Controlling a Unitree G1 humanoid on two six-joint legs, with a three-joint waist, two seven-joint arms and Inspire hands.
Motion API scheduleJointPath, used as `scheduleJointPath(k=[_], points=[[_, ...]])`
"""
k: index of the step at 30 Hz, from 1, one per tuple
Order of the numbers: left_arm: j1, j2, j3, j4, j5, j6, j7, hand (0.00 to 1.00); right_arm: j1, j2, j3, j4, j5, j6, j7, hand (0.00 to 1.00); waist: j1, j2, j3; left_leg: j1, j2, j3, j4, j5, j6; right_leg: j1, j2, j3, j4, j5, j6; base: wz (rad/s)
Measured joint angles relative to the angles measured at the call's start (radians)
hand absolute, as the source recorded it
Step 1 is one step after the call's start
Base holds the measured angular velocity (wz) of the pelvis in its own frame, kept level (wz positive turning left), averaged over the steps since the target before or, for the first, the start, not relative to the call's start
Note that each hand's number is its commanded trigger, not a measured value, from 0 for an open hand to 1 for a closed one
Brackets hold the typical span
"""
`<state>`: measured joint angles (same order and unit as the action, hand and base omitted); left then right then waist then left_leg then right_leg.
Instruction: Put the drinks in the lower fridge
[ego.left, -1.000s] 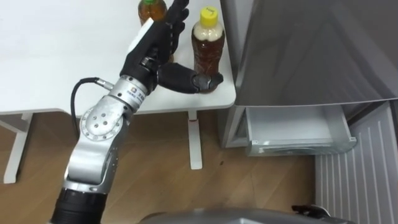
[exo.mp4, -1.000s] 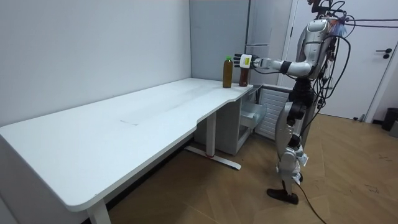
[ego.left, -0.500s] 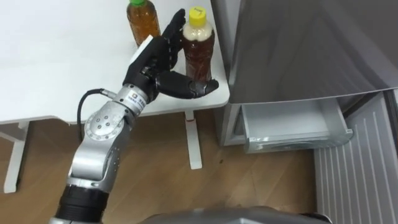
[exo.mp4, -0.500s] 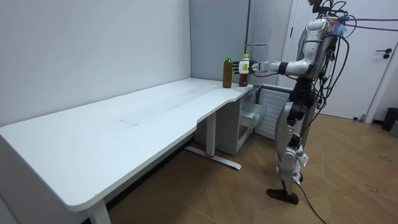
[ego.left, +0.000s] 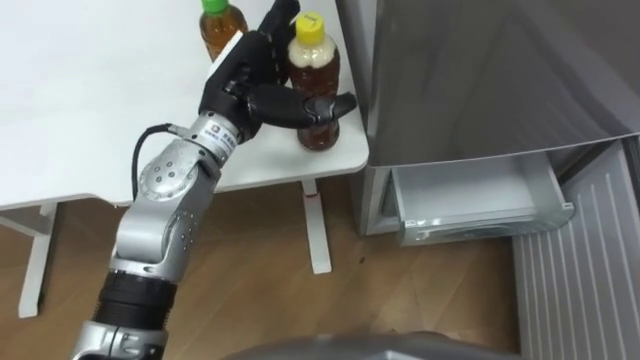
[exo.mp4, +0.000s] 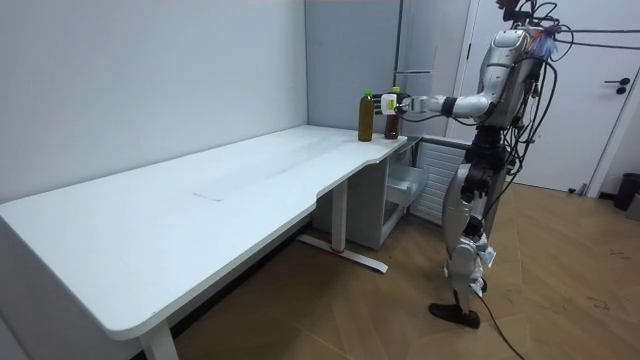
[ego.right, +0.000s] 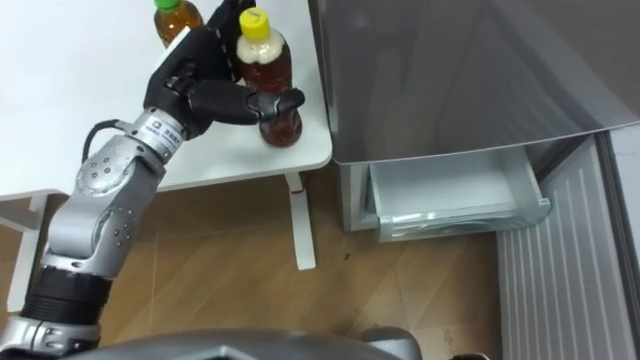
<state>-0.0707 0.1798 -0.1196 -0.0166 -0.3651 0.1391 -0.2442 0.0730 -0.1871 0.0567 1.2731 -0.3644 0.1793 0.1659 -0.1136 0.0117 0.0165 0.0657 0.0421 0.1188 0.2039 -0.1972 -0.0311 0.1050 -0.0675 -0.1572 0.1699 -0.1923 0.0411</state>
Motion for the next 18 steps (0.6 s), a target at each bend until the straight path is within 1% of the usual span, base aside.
scheduleJointPath(k=[2,6,7,9,12,15,16,18], points=[[0.000,0.000,0.000,0.000,0.000,0.003,0.000,0.00,0.002,0.001,0.000,-0.005,-0.003,0.007,0.000,0.00,-0.001,-0.004,0.0003,0.000,0.000,0.003,0.000,0.000,0.000,-0.001,0.000,0.003,0.000,0.000,0.000,-0.04],[-0.008,0.000,0.006,0.003,-0.033,0.003,0.001,0.00,0.007,0.002,-0.001,-0.007,-0.007,0.013,0.012,0.00,-0.003,-0.013,-0.0017,-0.003,0.000,0.010,0.001,0.000,0.000,-0.005,0.000,0.009,0.000,0.000,0.000,-0.03],[-0.012,0.000,0.008,0.005,-0.040,0.004,0.001,0.00,0.007,0.002,-0.001,-0.008,-0.008,0.014,0.016,0.00,-0.004,-0.013,-0.0025,-0.003,0.000,0.010,0.001,0.000,0.000,-0.005,0.000,0.009,0.000,0.000,0.000,0.00],[-0.045,0.000,0.017,0.020,-0.065,0.004,0.001,0.00,0.007,0.002,-0.001,-0.008,-0.011,0.020,0.034,0.00,-0.004,-0.016,-0.0056,-0.007,0.000,0.011,0.001,0.000,0.000,-0.004,0.000,0.009,0.000,0.000,0.000,0.00],[-0.070,0.005,0.029,0.022,-0.094,0.004,0.004,0.00,0.009,0.002,-0.001,-0.012,-0.011,0.025,0.040,0.00,-0.009,-0.021,-0.0082,-0.006,0.000,0.012,0.001,0.000,0.000,-0.002,0.000,0.010,0.001,0.000,0.000,0.00],[-0.080,0.013,0.033,0.022,-0.106,0.004,0.010,0.00,0.011,0.002,-0.002,-0.027,-0.011,0.032,0.046,0.00,-0.018,-0.019,-0.0090,-0.006,0.000,0.015,0.001,0.000,0.000,-0.002,0.000,0.011,0.001,0.000,-0.001,0.00],[-0.080,0.013,0.035,0.023,-0.106,0.004,0.016,0.00,0.017,0.002,-0.002,-0.033,-0.011,0.032,0.049,0.00,-0.020,-0.016,-0.0101,-0.004,0.000,0.016,0.001,0.000,0.000,-0.002,0.000,0.012,0.002,0.001,-0.001,-0.04],[-0.088,0.013,0.037,0.029,-0.117,0.006,0.017,0.00,0.015,0.002,-0.002,-0.033,-0.011,0.033,0.057,0.00,-0.020,-0.008,-0.0095,-0.003,0.000,0.018,0.001,0.000,0.000,-0.002,0.000,0.016,0.003,0.001,-0.001,-0.02]])
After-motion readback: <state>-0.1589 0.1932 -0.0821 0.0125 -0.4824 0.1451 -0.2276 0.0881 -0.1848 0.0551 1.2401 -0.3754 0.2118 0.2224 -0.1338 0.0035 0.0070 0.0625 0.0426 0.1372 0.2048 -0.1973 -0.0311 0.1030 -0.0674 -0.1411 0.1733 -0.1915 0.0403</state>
